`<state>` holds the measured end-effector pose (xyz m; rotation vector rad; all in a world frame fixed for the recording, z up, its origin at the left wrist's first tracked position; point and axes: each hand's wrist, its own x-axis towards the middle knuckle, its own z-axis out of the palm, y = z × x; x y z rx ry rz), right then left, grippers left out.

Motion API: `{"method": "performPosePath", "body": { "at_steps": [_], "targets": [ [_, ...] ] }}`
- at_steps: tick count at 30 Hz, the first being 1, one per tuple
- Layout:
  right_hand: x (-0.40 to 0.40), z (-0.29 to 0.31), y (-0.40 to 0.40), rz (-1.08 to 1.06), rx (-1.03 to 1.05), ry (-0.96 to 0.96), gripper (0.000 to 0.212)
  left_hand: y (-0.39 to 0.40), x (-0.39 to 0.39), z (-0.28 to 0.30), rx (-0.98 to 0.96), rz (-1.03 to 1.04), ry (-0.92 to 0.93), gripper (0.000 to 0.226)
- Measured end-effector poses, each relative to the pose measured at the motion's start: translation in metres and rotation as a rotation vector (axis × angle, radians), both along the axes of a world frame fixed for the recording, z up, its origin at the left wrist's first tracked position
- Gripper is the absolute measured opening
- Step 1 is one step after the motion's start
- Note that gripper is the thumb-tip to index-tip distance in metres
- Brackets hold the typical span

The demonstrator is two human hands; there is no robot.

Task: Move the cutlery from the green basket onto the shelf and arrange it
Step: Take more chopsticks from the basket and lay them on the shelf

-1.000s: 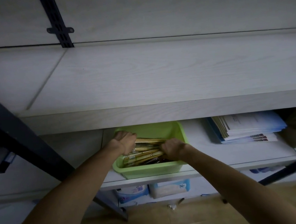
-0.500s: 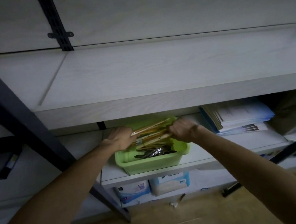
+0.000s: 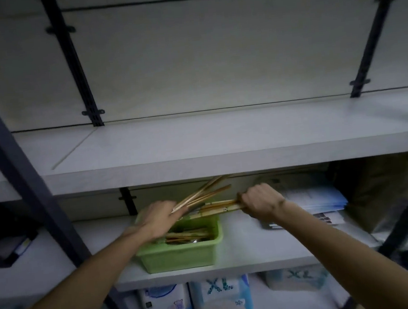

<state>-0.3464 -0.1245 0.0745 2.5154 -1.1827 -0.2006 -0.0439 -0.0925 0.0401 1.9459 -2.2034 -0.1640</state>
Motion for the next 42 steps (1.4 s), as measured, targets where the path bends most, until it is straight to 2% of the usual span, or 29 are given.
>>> {"method": "performPosePath", "body": {
  "at_steps": [4,7,10,15,18,22,25,31,35,39,42],
  "targets": [
    [-0.089,0.027,0.029,0.01,-0.042,-0.027,0.03,0.027,-0.078,0.021,-0.118,-0.057,-0.036,0.053],
    [-0.17,0.051,0.049,-0.017,-0.1,-0.064,0.026,0.038,-0.153,0.046,-0.25,-0.223,-0.085,0.071],
    [-0.252,0.086,0.073,-0.069,-0.163,-0.098,0.022,0.038,-0.236,0.086,-0.352,-0.364,-0.046,0.076],
    [-0.377,0.139,0.118,-0.205,-0.262,-0.149,0.021,0.041,-0.374,0.15,-0.414,-0.478,0.046,0.058],
    [-0.435,0.164,0.138,-0.238,-0.309,-0.167,0.015,0.045,-0.447,0.178,-0.453,-0.527,0.051,0.035],
    [-0.5,0.195,0.16,-0.312,-0.337,-0.155,0.018,0.046,-0.541,0.206,-0.549,-0.559,0.105,0.034],
    [-0.548,0.218,0.164,-0.424,-0.339,-0.133,0.019,0.043,-0.613,0.224,-0.559,-0.506,0.186,0.035],
    [-0.643,0.26,0.134,-0.717,-0.475,-0.164,0.017,-0.015,-0.717,0.266,-0.37,-0.32,0.426,0.037],
    [-0.7,0.251,0.086,-0.894,-0.487,-0.288,0.019,-0.069,-0.763,0.279,-0.305,-0.196,0.414,0.037],
    [-0.752,0.24,0.025,-0.96,-0.423,-0.405,0.008,-0.134,-0.809,0.278,-0.224,-0.121,0.399,0.035],
    [-0.788,0.236,-0.021,-0.99,-0.401,-0.544,0.007,-0.184,-0.847,0.273,-0.203,-0.079,0.423,0.041]
  ]
}}
